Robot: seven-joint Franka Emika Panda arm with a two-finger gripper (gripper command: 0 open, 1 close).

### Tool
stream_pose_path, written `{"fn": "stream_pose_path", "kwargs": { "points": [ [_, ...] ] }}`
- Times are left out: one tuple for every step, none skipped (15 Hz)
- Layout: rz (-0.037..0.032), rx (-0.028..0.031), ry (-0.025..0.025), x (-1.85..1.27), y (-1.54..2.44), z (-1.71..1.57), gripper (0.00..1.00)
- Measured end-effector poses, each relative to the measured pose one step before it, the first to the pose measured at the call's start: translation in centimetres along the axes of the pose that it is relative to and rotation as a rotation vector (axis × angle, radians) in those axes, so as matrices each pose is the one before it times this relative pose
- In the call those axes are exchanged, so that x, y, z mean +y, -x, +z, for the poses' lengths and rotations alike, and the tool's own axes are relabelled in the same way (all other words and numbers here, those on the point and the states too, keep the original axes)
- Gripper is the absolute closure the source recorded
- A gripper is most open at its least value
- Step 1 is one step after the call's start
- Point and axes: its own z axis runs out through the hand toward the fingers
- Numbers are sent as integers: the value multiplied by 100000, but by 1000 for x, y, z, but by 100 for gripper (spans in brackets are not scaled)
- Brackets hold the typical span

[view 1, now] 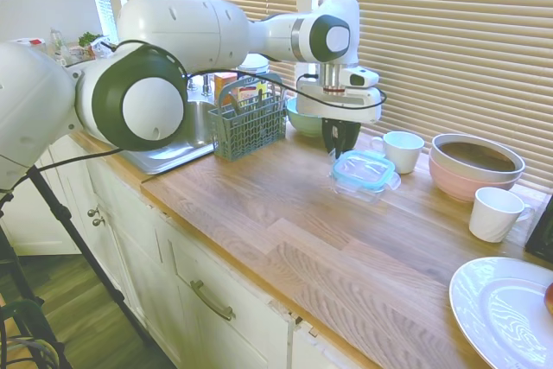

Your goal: Cover the lid of the food container

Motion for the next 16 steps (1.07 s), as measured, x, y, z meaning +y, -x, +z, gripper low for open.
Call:
{"fn": "stream_pose_path", "kwargs": {
  "points": [
    [-47,-116,8,225,-89,33,0],
    [33,34,2,165,-62,-11,0],
    [56,273,-59,129,-70,10,0],
    [29,149,-151,113,-30,33,0],
    [61,119,-100,104,6,-60,0],
    [104,437,-132,164,-6,-121,0],
    [61,661,-99,244,57,-320,0],
    [9,809,-353,263,127,-436,0],
    [-218,469,-358,270,290,-557,0],
    [-445,635,-599,171,454,-825,0],
    [-531,503,-357,148,620,-980,0],
    [-736,457,-393,91,784,-1245,0],
    [-651,-99,-603,69,922,-1204,0],
    [-291,-396,-755,165,1018,-1173,0],
    [353,-560,-594,326,898,-973,0],
    [828,-788,-477,339,928,-703,0]
  ]
}}
